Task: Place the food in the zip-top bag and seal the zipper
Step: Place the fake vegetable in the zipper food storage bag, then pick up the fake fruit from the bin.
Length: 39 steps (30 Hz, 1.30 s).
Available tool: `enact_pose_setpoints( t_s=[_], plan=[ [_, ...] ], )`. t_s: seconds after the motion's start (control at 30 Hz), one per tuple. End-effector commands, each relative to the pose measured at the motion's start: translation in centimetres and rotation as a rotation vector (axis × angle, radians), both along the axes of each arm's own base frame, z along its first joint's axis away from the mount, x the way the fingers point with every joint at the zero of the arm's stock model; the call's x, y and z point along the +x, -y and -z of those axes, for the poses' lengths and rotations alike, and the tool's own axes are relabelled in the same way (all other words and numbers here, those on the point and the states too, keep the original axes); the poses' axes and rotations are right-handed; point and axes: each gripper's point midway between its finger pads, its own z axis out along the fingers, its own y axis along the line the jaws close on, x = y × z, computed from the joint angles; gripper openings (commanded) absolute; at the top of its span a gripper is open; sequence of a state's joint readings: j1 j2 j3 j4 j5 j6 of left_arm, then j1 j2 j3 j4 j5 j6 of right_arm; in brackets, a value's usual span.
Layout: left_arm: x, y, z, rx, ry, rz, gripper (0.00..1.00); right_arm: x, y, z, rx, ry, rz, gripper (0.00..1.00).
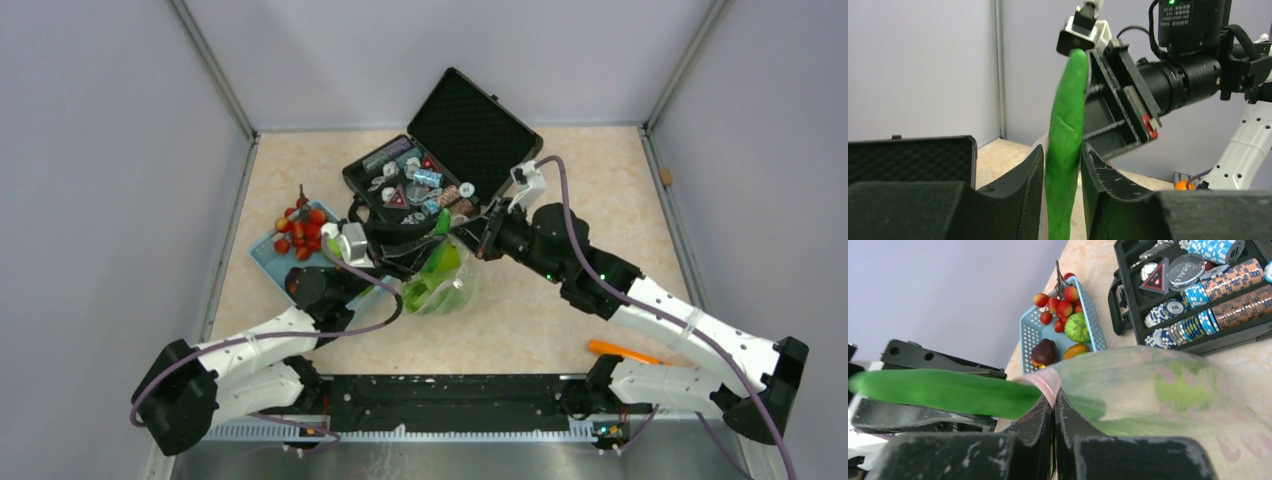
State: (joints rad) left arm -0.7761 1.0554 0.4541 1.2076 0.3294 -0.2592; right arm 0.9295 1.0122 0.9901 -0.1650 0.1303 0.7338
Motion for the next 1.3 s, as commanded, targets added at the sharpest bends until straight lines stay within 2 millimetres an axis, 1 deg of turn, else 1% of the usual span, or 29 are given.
enact_pose_setpoints(
  t_s=[0.0,0.03,0.1,0.13,0.17,0.37,0.47,0.5,0.53,0.57,0.6,0.67,0.73,0.77,0.83,0.87,0.9,0.97,1.0,1.03,1.1,1.17,1.27],
  plan=[
    [-0.5,-1.4,0.5,0.006,0.002,-0.049,0.37,0.8,0.0,-4.7,0.103,0.082,0.02,0.0],
    [-0.6,-1.5,0.7,0.023,0.003,-0.053,0.38,0.8,0.1,-4.6,0.104,0.082,0.023,0.0],
    [-0.8,-1.9,0.6,0.036,-0.02,-0.061,0.52,0.9,0.2,-4.4,0.1,0.078,0.027,0.0],
    [-0.9,-2.1,0.6,0.04,-0.025,-0.064,0.62,0.9,0.1,-4.2,0.098,0.076,0.025,0.0],
    [-1.2,-2.4,0.4,0.035,-0.021,-0.064,0.64,1.0,0.1,-4.1,0.096,0.073,0.025,0.0],
    [-2.0,-4.0,-0.4,0.018,-0.021,-0.097,0.72,1.1,-0.1,-3.2,0.076,0.065,0.021,0.0],
    [-2.0,-5.0,-0.7,0.019,-0.044,-0.133,0.79,0.3,-1.3,-2.4,0.009,0.111,-0.087,0.0],
    [-1.8,-5.4,-0.6,0.024,-0.057,-0.154,0.8,0.2,-1.3,-2.4,-0.021,0.131,-0.105,0.0],
    [-1.5,-5.8,-0.1,0.039,-0.084,-0.182,0.8,0.2,-0.6,-2.1,-0.043,0.132,-0.081,0.0],
    [-1.2,-6.3,0.1,0.039,-0.109,-0.209,0.8,0.4,0.4,-2.5,-0.035,0.142,-0.031,0.0],
    [-1.0,-7.1,-0.1,0.02,-0.125,-0.241,0.82,0.9,2.0,-2.9,-0.022,0.159,0.045,0.0],
    [-0.6,-8.3,0.1,-0.011,-0.144,-0.297,0.85,1.2,5.6,-4.4,0.003,0.209,0.184,0.0],
    [0.0,-9.6,0.3,-0.043,-0.156,-0.364,0.9,1.5,9.3,-5.7,-0.015,0.247,0.322,0.0],
    [0.2,-10.0,0.4,-0.051,-0.163,-0.39,0.93,1.7,11.3,-6.3,-0.048,0.27,0.399,0.0],
    [0.6,-10.4,0.6,-0.037,-0.164,-0.424,0.95,2.3,14.2,-6.5,-0.157,0.277,0.515,0.0],
    [0.8,-10.4,0.8,-0.025,-0.17,-0.433,0.94,2.5,15.4,-6.2,-0.227,0.262,0.56,0.0],
    [1.0,-10.4,1.0,-0.014,-0.179,-0.444,0.95,2.6,15.8,-6.7,-0.25,0.264,0.583,0.0],
    [1.8,-10.7,1.5,0.0,-0.224,-0.481,0.97,2.8,15.8,-7.3,-0.296,0.277,0.576,0.0],
    [2.3,-10.9,2.2,0.014,-0.26,-0.504,0.98,3.0,15.5,-7.6,-0.313,0.285,0.568,0.0],
    [2.9,-11.3,2.8,0.019,-0.296,-0.542,0.99,3.3,15.2,-7.6,-0.324,0.284,0.564,0.0],
    [4.0,-12.6,4.1,0.025,-0.383,-0.632,0.99,3.6,14.0,-6.9,-0.336,0.27,0.53,0.0],
    [4.9,-14.5,5.4,0.023,-0.477,-0.745,0.99,3.9,11.9,-5.2,-0.327,0.233,0.468,0.0],
    [5.4,-17.4,7.4,0.04,-0.585,-0.903,0.99,3.6,8.4,-1.1,-0.283,0.146,0.343,0.0]
  ],
)
